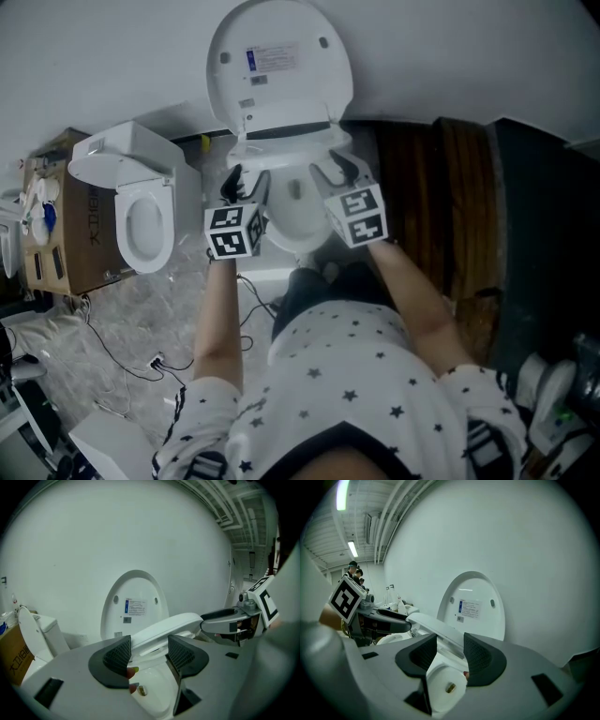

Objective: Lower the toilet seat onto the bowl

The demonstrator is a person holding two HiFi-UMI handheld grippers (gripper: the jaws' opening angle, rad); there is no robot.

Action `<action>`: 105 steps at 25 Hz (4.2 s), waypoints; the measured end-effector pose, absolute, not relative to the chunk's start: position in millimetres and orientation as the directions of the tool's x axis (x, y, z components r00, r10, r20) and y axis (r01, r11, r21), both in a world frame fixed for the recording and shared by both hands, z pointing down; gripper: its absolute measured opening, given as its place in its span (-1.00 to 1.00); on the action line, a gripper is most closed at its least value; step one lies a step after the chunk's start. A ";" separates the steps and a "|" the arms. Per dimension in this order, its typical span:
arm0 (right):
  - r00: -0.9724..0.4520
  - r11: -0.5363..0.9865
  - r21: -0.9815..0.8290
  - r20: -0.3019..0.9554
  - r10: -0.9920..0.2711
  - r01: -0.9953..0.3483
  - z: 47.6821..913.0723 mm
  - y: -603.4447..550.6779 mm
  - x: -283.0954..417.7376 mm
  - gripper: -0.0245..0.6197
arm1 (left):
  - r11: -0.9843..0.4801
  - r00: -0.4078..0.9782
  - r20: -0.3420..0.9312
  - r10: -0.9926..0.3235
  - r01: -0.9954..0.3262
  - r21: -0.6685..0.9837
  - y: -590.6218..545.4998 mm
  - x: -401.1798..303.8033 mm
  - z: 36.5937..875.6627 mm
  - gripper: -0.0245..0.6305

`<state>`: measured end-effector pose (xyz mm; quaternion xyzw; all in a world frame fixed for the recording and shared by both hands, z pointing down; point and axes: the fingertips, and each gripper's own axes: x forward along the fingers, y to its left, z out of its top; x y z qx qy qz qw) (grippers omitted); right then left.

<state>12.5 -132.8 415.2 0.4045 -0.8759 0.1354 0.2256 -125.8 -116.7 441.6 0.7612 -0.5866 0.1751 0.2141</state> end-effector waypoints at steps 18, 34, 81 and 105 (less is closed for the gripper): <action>-0.562 0.656 -0.037 0.553 -0.615 -0.754 446.3 -89.7 18.4 -0.38 | -0.253 0.269 0.568 -0.778 -0.961 0.109 -74.8 -117.9 470.9 -0.17; -0.553 0.658 -0.041 0.581 -0.596 -0.752 464.1 -62.4 21.8 -0.38 | -0.244 0.262 0.596 -0.759 -0.963 0.112 -47.7 -113.9 488.1 -0.19; -0.579 0.714 -0.031 0.610 -0.541 -0.699 540.4 7.1 34.5 -0.38 | -0.263 0.260 0.650 -0.714 -0.960 0.094 20.3 -101.2 562.9 -0.21; -0.567 0.711 0.002 0.602 -0.563 -0.703 583.0 37.2 38.2 -0.38 | -0.321 0.304 0.628 -0.716 -0.943 0.091 48.4 -97.0 604.3 -0.21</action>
